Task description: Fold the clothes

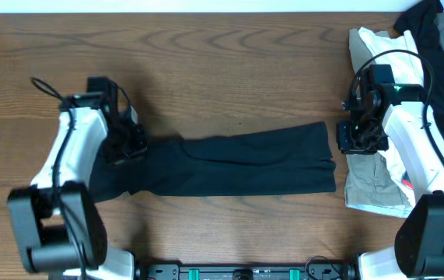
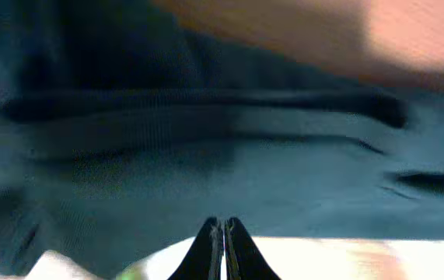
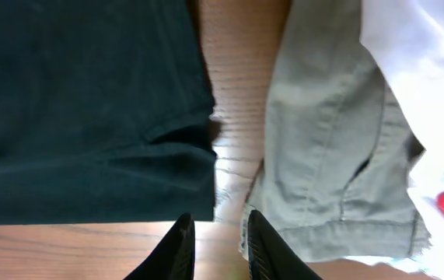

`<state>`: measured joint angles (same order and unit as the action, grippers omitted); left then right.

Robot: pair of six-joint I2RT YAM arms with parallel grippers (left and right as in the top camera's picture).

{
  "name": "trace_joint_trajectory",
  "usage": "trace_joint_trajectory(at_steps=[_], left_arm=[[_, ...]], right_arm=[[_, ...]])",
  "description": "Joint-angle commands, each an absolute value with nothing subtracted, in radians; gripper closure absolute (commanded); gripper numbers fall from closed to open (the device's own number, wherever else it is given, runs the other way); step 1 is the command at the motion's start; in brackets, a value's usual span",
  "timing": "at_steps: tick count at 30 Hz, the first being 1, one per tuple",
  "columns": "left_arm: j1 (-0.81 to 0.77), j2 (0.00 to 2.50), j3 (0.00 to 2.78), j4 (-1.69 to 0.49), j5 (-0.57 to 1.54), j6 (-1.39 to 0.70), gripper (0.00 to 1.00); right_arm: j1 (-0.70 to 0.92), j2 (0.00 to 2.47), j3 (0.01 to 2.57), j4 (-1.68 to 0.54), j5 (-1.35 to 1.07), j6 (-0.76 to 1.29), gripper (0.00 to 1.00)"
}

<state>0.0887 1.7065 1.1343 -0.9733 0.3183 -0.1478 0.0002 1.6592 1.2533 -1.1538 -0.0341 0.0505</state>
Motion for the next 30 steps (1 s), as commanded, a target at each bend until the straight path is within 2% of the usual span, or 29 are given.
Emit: trace_joint_trajectory(at_steps=[1, 7, 12, 21, 26, 30], left_arm=[[0.088, 1.755, 1.069, -0.9, 0.279, -0.13, 0.95], [0.097, 1.84, 1.033, -0.793, 0.056, -0.185, 0.94], [0.154, 1.887, 1.033, -0.639, 0.025, -0.207, 0.93], [0.199, 1.939, 1.047, -0.525, 0.056, -0.197, 0.92], [0.199, 1.939, 1.048, -0.639, 0.182, -0.197, 0.66], [0.199, 1.939, 1.047, -0.742, 0.246, -0.197, 0.6]], right_arm=[[-0.006, 1.642, 1.247, -1.137, -0.093, 0.035, 0.77], [-0.006, 1.645, 1.247, -1.111, -0.159, 0.001, 0.62], [-0.006, 1.67, 1.247, -1.098, -0.212, 0.002, 0.5], [-0.006, 1.758, 1.247, -1.043, -0.364, 0.002, 0.43], [-0.002, 1.837, 1.247, -1.041, -0.424, 0.002, 0.44], [0.009, 1.906, 1.247, -1.039, -0.424, 0.002, 0.44]])
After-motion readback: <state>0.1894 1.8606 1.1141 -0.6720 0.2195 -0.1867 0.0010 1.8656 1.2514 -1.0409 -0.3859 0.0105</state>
